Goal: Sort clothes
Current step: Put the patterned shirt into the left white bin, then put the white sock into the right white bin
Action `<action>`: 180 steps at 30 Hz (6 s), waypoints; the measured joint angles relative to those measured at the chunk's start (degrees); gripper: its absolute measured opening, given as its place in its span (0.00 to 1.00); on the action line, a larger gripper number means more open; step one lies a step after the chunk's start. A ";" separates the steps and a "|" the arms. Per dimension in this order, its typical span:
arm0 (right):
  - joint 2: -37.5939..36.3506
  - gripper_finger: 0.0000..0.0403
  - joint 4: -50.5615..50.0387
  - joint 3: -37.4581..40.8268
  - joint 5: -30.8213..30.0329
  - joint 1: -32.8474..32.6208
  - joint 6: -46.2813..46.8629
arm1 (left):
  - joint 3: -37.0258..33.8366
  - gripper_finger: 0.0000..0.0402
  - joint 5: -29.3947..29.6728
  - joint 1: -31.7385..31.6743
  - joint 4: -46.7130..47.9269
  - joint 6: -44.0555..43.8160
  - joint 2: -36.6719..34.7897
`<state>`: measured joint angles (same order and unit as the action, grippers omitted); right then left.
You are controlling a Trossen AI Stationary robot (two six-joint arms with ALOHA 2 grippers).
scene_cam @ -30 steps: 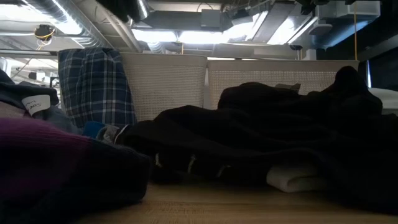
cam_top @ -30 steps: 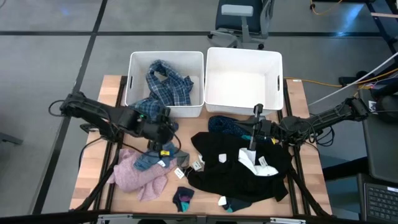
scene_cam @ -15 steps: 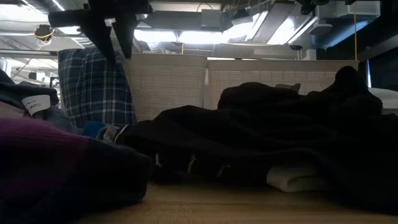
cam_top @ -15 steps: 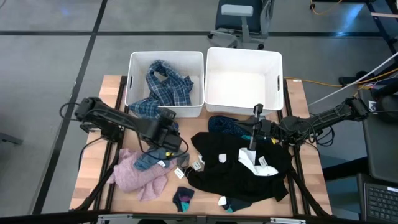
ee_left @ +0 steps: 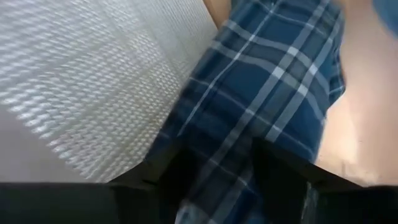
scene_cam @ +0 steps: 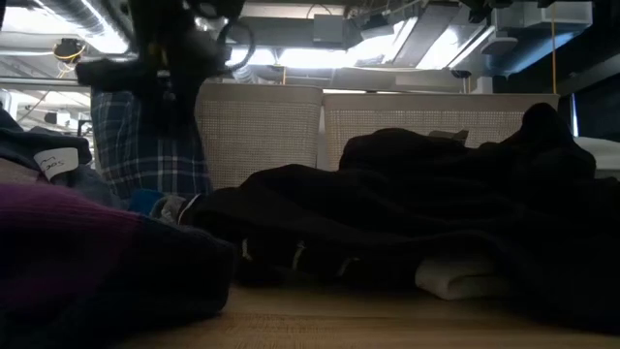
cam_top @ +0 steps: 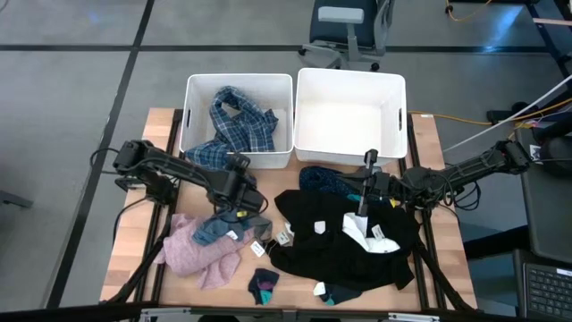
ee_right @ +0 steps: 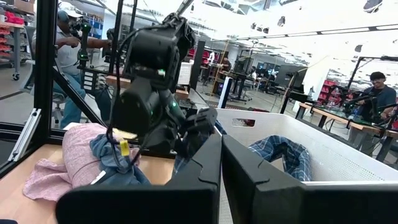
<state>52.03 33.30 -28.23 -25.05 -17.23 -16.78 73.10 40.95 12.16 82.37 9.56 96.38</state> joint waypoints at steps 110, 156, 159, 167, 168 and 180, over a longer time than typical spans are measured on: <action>0.04 0.04 0.52 0.02 0.45 0.02 1.33 | 3.55 0.00 16.07 7.97 -12.20 9.77 -17.46; 0.04 0.04 0.90 0.02 0.43 0.00 0.40 | -9.75 0.03 -0.35 -34.77 -44.92 12.31 -31.36; 0.29 0.04 0.94 0.02 0.43 0.00 1.23 | -9.75 0.12 -0.36 -34.77 -41.77 8.46 -31.36; 0.96 0.04 1.20 0.02 0.43 0.00 1.36 | -8.82 0.40 -0.37 -33.61 -40.49 5.02 -32.01; 0.96 0.04 1.28 0.02 0.44 0.00 1.36 | -8.04 0.43 -0.46 -33.05 -39.76 4.44 -32.15; 0.96 0.04 1.12 0.02 -0.05 0.02 1.44 | 2.61 0.51 -25.72 -20.08 -32.79 -8.16 -34.34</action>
<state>52.99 34.42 -28.21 -25.10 -17.21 -15.33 75.71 15.23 -7.92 49.58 1.40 62.04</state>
